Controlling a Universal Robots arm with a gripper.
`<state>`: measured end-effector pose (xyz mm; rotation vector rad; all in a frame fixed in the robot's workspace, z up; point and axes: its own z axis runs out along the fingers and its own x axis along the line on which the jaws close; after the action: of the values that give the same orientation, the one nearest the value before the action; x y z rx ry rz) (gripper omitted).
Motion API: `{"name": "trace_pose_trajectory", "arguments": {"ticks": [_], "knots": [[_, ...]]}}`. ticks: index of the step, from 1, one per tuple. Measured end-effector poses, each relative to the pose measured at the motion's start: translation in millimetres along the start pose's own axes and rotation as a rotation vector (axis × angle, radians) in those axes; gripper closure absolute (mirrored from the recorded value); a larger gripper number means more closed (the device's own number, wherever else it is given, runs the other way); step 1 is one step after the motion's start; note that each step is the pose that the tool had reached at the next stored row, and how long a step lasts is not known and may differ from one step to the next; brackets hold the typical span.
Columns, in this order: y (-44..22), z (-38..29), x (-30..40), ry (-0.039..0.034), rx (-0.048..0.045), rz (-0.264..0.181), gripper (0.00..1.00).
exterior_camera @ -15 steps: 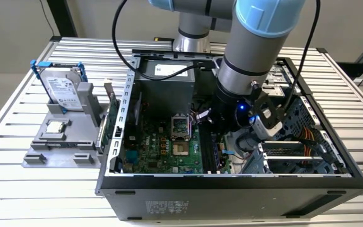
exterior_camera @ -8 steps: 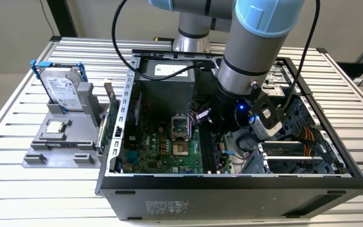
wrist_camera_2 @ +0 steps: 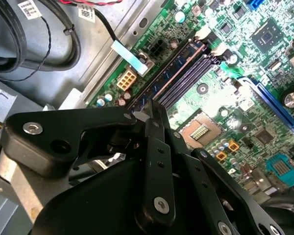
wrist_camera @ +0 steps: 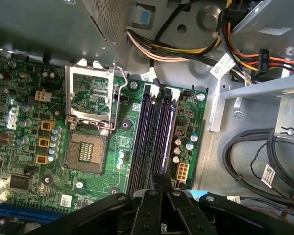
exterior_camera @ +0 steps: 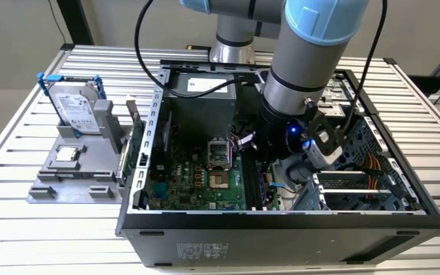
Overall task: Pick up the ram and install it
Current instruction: 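Press down the ram until it locks into place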
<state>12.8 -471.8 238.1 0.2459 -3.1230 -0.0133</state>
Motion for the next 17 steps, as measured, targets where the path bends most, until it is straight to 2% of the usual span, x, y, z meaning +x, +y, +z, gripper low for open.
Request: {"name": "trace_pose_trajectory", "arguments": {"ticks": [17], "knots": [[0.0, 0.0, 0.0, 0.0016, 0.0015, -0.174, 1.00]]}}
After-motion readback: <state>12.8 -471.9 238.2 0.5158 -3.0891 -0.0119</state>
